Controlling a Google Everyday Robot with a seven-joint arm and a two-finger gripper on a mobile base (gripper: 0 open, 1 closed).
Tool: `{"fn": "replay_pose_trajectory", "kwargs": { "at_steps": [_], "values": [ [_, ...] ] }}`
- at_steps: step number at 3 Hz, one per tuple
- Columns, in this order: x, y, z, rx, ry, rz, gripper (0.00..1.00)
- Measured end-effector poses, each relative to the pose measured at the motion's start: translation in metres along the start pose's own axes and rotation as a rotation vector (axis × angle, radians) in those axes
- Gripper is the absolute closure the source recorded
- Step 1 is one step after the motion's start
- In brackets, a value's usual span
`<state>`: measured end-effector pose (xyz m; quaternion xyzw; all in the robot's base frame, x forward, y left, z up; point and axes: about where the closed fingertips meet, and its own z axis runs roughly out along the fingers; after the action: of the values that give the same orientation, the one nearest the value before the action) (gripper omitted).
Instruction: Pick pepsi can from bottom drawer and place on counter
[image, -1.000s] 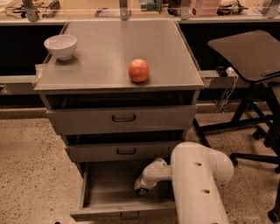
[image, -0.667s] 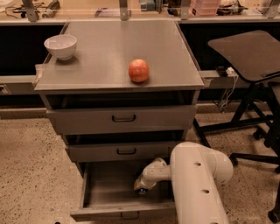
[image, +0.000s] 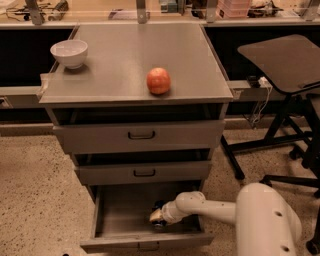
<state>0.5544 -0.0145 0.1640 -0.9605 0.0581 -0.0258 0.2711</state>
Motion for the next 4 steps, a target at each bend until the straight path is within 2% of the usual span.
{"fn": "replay_pose_trajectory", "kwargs": {
  "at_steps": [1, 2, 3, 4],
  "values": [
    [-0.016, -0.051, -0.064, 0.231, 0.029, -0.036, 1.00],
    [-0.009, -0.051, -0.068, 0.242, 0.059, -0.048, 1.00],
    [-0.009, -0.051, -0.068, 0.242, 0.059, -0.048, 1.00],
    [-0.027, -0.066, -0.083, 0.297, 0.036, -0.107, 1.00]
  ]
}}
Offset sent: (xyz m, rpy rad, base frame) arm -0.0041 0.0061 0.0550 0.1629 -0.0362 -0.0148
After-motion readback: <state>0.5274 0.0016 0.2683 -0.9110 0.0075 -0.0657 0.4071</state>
